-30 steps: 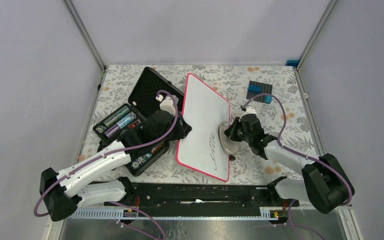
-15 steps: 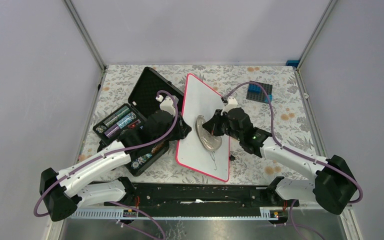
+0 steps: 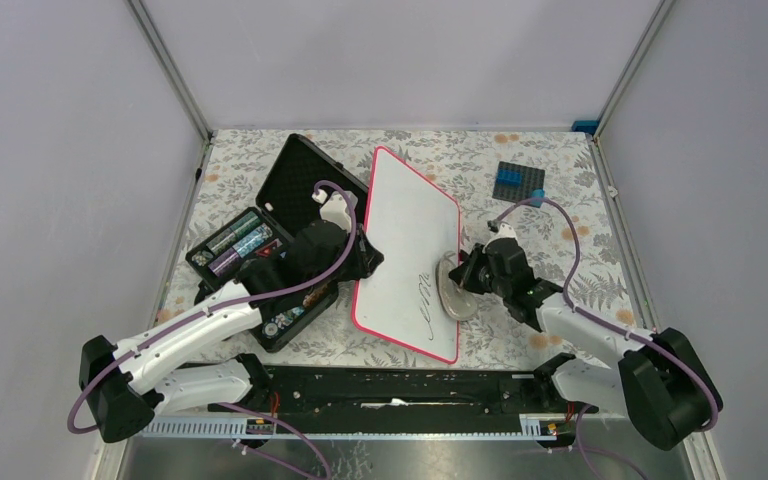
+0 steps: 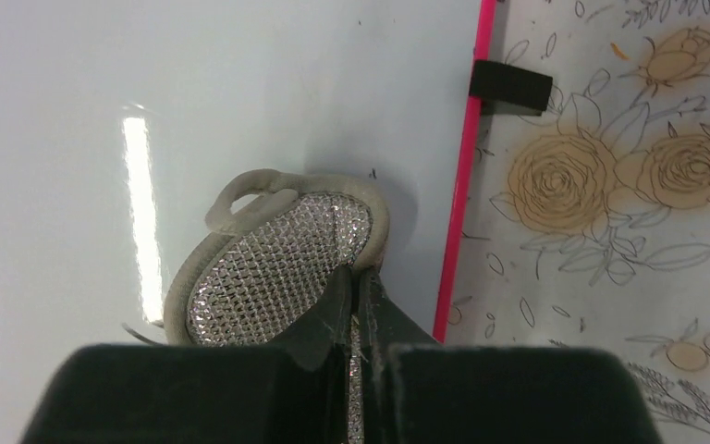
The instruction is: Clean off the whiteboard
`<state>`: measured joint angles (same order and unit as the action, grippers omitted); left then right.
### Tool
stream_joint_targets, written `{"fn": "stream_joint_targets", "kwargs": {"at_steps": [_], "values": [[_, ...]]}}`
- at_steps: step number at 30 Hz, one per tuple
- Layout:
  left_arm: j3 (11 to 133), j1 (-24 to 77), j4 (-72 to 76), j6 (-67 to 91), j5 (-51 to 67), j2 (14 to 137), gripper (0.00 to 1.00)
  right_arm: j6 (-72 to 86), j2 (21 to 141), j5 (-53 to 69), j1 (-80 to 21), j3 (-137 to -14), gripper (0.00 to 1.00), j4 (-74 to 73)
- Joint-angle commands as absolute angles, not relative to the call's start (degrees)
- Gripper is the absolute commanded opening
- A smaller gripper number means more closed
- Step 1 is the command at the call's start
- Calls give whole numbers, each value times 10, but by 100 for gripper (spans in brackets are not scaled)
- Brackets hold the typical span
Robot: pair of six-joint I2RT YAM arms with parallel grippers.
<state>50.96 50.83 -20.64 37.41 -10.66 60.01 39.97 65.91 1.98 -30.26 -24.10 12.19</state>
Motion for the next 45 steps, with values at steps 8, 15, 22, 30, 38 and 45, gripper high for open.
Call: {"fn": "stream_joint_targets", "kwargs": {"at_steps": [8,15,22,30,38,45], "values": [[501,520,-254,285,-85,630,0,365,689,94,-437,-373,0,36],[495,520,-248,290,-78,637,0,364,653,117,-487,-431,0,111],[497,520,-248,289,-83,635,0,370,648,95,-420,-367,0,81],[501,520,-252,283,-85,632,0,359,701,61,-332,-283,0,-13],[503,520,-252,281,-84,636,0,326,626,61,-340,-308,0,-69],[499,520,-252,285,-87,638,0,336,631,118,-490,-382,0,14]]}}
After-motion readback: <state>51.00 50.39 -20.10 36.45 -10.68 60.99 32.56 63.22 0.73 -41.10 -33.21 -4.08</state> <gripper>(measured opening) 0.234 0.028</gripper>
